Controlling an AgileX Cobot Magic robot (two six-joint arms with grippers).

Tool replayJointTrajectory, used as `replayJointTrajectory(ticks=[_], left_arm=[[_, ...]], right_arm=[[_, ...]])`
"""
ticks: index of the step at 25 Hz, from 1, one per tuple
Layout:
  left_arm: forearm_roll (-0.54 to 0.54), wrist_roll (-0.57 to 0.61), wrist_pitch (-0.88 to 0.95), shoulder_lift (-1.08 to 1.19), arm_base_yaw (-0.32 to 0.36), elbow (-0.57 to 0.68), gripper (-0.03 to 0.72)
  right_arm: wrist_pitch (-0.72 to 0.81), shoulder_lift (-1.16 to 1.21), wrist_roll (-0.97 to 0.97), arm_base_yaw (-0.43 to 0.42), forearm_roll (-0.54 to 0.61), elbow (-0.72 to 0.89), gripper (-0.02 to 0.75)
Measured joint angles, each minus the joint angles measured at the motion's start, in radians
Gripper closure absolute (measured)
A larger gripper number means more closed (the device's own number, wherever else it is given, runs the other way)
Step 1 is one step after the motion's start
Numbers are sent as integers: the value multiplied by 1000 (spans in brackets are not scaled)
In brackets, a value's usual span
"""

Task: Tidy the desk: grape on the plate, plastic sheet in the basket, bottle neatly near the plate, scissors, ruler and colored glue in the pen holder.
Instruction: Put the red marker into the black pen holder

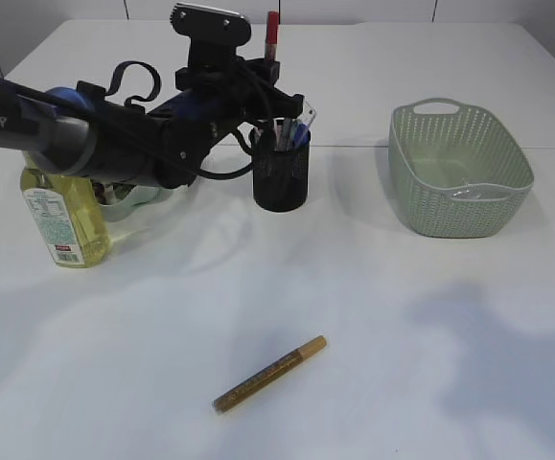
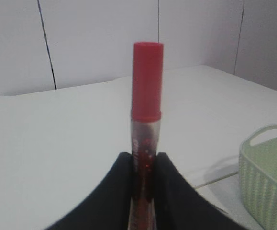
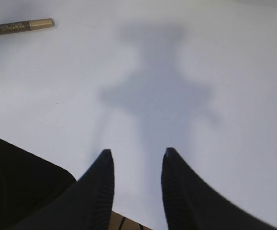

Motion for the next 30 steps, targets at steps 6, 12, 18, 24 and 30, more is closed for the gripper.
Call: replayJointTrajectory(ticks=[6,12,18,24,30], left_arm=[[23,-14,0,23,14,-2,589],[44,-38,2,47,14,-30,589],[57,-58,51,97,14,-98,589],[58,-61,67,107,14,-101,589],[58,-61,67,109,14,-101,583]], right_arm=[[0,0,0,0,-2,0,459],[-10,0,0,0,-4,0,459],[-23,0,0,0,-4,0,459],[-30,0,0,0,-8,0,459],[-34,0,0,0,-10,0,459]])
